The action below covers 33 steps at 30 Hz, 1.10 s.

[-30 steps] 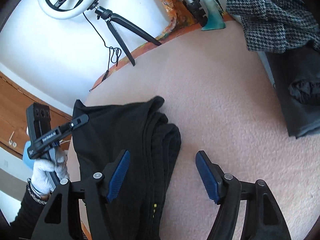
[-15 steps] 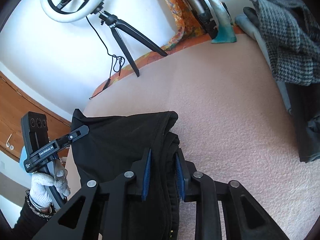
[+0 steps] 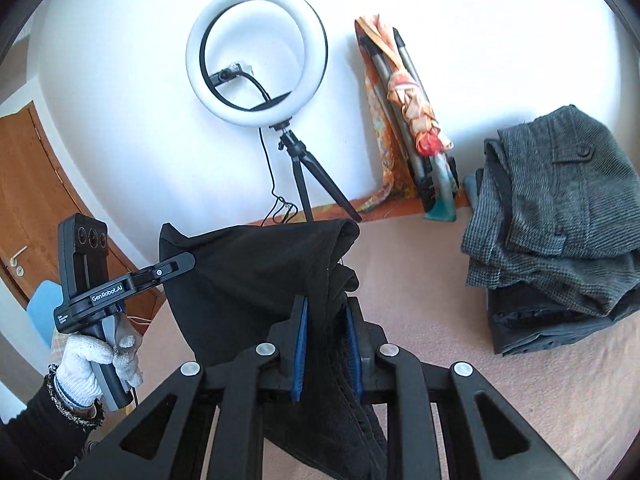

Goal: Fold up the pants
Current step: 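Carry the folded shorts with both grippers onto the stack of clothes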

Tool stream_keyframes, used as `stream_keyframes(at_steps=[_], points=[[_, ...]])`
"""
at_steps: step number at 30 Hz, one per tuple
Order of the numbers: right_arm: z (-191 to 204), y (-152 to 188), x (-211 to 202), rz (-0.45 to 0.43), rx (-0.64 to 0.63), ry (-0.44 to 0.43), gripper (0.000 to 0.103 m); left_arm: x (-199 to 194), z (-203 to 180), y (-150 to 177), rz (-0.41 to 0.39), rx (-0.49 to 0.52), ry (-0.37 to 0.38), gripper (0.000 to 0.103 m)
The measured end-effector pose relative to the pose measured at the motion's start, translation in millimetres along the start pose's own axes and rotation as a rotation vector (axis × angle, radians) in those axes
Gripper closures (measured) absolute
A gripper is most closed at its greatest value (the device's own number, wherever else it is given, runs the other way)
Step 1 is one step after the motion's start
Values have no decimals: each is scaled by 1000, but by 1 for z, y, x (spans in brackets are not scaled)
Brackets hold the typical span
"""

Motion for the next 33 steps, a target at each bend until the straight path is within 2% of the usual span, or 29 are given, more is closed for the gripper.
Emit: stream_keyframes(at_steps=[8,21,27,33], points=[[-3,-33,-65,-121,-57,92,87,-4,-59,-30,-59,55,93,91],[-46,-92,-164,-277,-70,256,87,26,-169,-80,-98,149,248,91],[-84,-123,-183,-299,-50,291,87,57,-198,-98,-80,137,291,91],[-134,-151,-173,-270,-39,345,87,103,-212,-112,-62,154,262,91]])
Point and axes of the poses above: each gripper's, at about its wrist camera, not at the fingertips, and x roughly the way its jaws point, z to its left, y to its underside, the point moved 4 cm from there along x, roughly the way its jaws point, and after that the axes turned 11 degrees about -y, right-handed, at the moved point
